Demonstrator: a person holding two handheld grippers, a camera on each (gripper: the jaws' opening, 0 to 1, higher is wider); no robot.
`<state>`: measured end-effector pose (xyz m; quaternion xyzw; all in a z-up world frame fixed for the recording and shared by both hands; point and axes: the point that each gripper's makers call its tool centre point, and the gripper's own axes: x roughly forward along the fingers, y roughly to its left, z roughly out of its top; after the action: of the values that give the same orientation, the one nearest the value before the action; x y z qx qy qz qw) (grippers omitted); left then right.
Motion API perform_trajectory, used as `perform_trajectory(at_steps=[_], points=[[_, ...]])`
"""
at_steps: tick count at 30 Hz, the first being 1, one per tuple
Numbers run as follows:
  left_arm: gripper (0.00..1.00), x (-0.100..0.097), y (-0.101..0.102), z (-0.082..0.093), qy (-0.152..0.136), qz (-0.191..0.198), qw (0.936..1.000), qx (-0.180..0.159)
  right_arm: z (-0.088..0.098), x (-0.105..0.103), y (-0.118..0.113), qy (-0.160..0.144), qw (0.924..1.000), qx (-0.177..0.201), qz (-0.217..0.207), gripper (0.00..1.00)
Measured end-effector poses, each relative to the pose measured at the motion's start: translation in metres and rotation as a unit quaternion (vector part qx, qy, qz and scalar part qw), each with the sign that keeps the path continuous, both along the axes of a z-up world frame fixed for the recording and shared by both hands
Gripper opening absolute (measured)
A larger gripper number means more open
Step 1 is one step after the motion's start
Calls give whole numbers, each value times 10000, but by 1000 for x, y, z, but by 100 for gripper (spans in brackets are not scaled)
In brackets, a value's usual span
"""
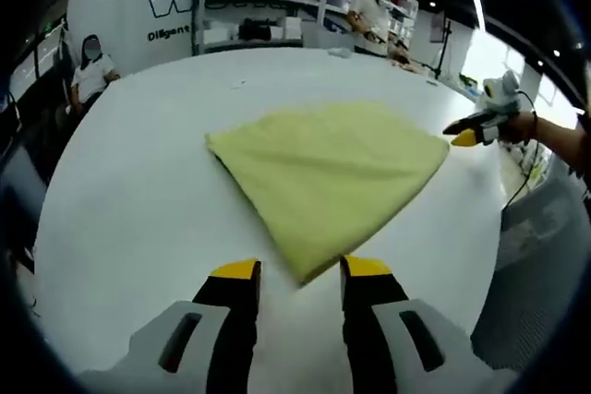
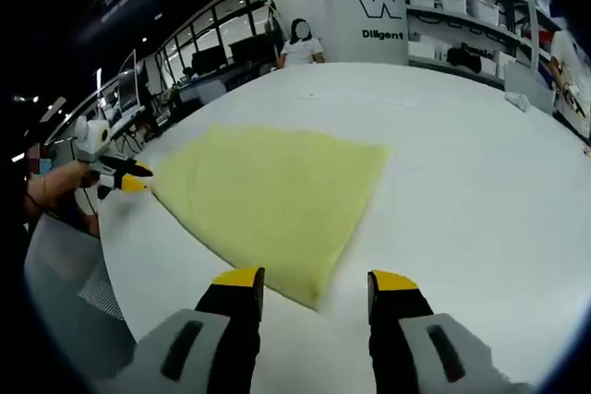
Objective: Fold the garment on the visible template until the final outline fits inside the template.
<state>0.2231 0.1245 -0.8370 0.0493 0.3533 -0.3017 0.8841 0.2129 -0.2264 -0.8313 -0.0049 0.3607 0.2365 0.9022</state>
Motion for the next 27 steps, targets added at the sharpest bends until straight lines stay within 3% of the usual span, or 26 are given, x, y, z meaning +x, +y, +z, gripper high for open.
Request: perform_trajectory(at_steps=[5, 9, 14, 18, 27], points=[[58, 0, -1, 14, -149, 113, 9998, -81, 12, 0, 7, -119, 9999, 87, -7, 67], [76, 1, 0, 27, -377, 288, 9989, -50, 22, -4, 13, -187, 9996, 192, -75, 78], [95, -3, -4, 42, -467, 447, 9979, -104, 33, -12, 20, -247, 9994, 226, -58, 90], [99, -11, -8, 51, -462, 435, 9980, -9, 45, -19, 22, -339, 9991, 255, -72, 99], [99, -31, -9, 64, -510, 523, 9973, -30, 64, -43, 34, -428, 9989, 188, 96, 99]])
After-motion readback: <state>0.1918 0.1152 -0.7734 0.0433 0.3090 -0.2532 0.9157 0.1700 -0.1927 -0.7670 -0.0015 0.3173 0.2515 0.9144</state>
